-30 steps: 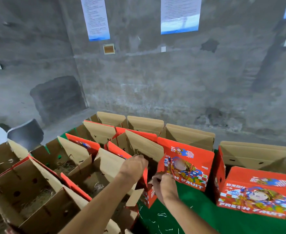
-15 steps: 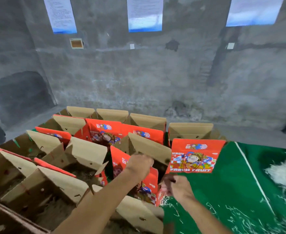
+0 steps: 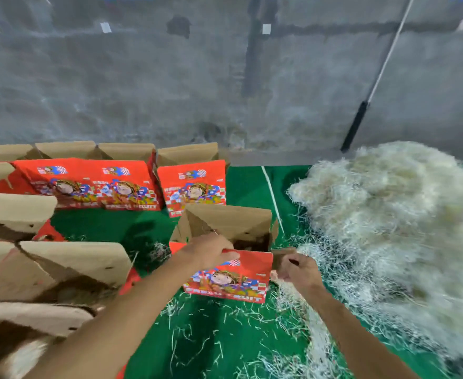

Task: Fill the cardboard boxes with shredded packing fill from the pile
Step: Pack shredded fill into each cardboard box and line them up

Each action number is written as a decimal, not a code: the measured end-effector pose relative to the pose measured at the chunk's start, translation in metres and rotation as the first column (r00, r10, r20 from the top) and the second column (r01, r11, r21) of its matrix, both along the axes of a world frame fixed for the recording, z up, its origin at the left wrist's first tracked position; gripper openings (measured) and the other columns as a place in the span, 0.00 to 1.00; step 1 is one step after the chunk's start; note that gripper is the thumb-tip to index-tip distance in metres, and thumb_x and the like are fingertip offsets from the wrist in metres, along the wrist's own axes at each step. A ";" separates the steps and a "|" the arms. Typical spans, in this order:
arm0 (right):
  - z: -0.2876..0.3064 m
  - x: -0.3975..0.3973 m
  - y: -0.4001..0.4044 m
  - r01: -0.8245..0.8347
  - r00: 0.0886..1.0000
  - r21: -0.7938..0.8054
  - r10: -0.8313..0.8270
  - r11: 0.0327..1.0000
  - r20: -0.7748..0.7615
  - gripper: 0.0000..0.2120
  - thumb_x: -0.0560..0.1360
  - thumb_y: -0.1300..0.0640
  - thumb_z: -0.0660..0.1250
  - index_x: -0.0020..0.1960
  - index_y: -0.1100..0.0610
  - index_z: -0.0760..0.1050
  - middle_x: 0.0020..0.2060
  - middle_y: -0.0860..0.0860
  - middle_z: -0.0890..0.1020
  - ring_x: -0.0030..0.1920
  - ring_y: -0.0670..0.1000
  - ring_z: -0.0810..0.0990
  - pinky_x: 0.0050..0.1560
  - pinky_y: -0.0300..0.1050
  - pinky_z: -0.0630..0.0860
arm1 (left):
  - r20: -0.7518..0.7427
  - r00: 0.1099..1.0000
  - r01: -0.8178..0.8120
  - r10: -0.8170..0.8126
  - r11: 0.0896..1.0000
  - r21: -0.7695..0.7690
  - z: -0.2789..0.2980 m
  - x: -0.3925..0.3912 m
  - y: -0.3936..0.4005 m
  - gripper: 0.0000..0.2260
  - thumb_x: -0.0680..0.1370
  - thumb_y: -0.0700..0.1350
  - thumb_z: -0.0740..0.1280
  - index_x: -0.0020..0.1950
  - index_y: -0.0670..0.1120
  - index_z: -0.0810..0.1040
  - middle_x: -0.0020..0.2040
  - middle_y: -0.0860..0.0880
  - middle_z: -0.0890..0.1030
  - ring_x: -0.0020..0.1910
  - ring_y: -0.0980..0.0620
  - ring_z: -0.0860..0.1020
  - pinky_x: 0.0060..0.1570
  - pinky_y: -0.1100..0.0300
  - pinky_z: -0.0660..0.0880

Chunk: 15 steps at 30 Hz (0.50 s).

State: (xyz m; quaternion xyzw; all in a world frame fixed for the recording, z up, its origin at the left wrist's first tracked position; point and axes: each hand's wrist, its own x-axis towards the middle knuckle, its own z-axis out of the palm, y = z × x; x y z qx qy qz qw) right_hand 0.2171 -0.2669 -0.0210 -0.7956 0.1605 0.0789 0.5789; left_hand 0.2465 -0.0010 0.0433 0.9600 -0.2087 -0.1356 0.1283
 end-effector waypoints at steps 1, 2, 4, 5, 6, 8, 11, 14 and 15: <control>-0.001 -0.010 -0.019 -0.022 1.000 -0.002 0.022 1.000 0.001 0.05 0.76 0.65 0.69 0.45 0.59 0.83 0.35 0.55 0.86 0.36 0.52 0.84 0.44 0.49 0.84 | -0.010 1.000 0.008 -0.008 0.999 -0.032 -0.005 -0.010 -0.016 0.23 0.81 0.62 0.60 0.36 0.46 0.75 0.30 0.48 0.74 0.29 0.49 0.72 0.31 0.56 0.66; -0.005 -0.020 -0.036 -0.035 0.999 -0.001 0.035 0.999 -0.002 0.04 0.77 0.64 0.69 0.46 0.59 0.83 0.35 0.54 0.86 0.36 0.50 0.84 0.40 0.44 0.82 | -0.026 1.000 0.002 -0.004 0.997 -0.072 -0.010 -0.020 -0.030 0.24 0.81 0.63 0.60 0.34 0.46 0.72 0.28 0.48 0.70 0.26 0.49 0.69 0.30 0.57 0.63; -0.014 -0.037 -0.062 -0.036 0.999 0.023 0.036 0.999 -0.022 0.05 0.78 0.61 0.69 0.46 0.61 0.82 0.35 0.54 0.86 0.33 0.47 0.84 0.36 0.37 0.80 | -0.038 0.999 -0.022 0.017 0.992 -0.128 -0.018 -0.039 -0.055 0.27 0.80 0.66 0.59 0.31 0.47 0.65 0.27 0.49 0.63 0.24 0.51 0.62 0.30 0.57 0.59; -0.018 -0.044 -0.070 -0.038 0.999 0.046 0.040 0.998 -0.030 0.06 0.79 0.61 0.69 0.44 0.62 0.82 0.35 0.55 0.85 0.32 0.47 0.83 0.36 0.37 0.80 | -0.034 0.999 -0.030 0.025 0.991 -0.132 -0.020 -0.048 -0.065 0.28 0.79 0.69 0.57 0.31 0.48 0.63 0.27 0.50 0.62 0.24 0.52 0.61 0.30 0.57 0.59; -0.023 -0.048 -0.076 -0.044 0.998 0.078 0.047 0.996 -0.033 0.07 0.79 0.61 0.68 0.44 0.62 0.82 0.36 0.57 0.85 0.32 0.47 0.82 0.37 0.39 0.80 | -0.024 0.999 -0.036 0.034 0.992 -0.118 -0.021 -0.056 -0.075 0.29 0.78 0.71 0.55 0.30 0.48 0.62 0.27 0.51 0.61 0.23 0.52 0.61 0.30 0.57 0.59; -0.029 -0.054 -0.081 -0.027 0.999 0.154 0.031 0.988 -0.028 0.06 0.79 0.62 0.68 0.45 0.63 0.81 0.39 0.59 0.85 0.34 0.50 0.83 0.39 0.42 0.82 | -0.003 0.997 -0.076 0.076 0.994 -0.079 -0.024 -0.070 -0.092 0.31 0.78 0.73 0.50 0.30 0.48 0.62 0.26 0.52 0.62 0.23 0.53 0.63 0.29 0.59 0.59; -0.031 -0.057 -0.076 0.028 0.999 0.225 -0.023 0.974 -0.024 0.05 0.80 0.61 0.67 0.50 0.60 0.81 0.41 0.57 0.86 0.39 0.52 0.84 0.41 0.46 0.83 | -0.070 0.972 -0.224 0.223 0.975 0.001 -0.028 -0.083 -0.104 0.33 0.79 0.71 0.42 0.33 0.48 0.69 0.29 0.51 0.68 0.27 0.53 0.70 0.34 0.59 0.66; -0.032 -0.058 -0.067 0.005 1.000 0.214 -0.009 0.977 0.019 0.08 0.82 0.61 0.63 0.53 0.54 0.80 0.46 0.55 0.85 0.39 0.52 0.81 0.43 0.52 0.80 | -0.144 0.963 -0.217 0.227 0.973 0.079 -0.035 -0.092 -0.106 0.32 0.80 0.68 0.42 0.44 0.46 0.75 0.37 0.49 0.76 0.39 0.48 0.79 0.48 0.56 0.76; -0.033 -0.057 -0.065 -0.035 0.998 0.180 0.027 0.983 0.049 0.11 0.83 0.62 0.61 0.55 0.50 0.80 0.47 0.53 0.84 0.39 0.50 0.79 0.41 0.51 0.79 | -0.170 0.960 -0.211 0.225 0.973 0.095 -0.040 -0.096 -0.106 0.30 0.80 0.68 0.42 0.51 0.49 0.75 0.46 0.48 0.80 0.48 0.47 0.80 0.55 0.54 0.75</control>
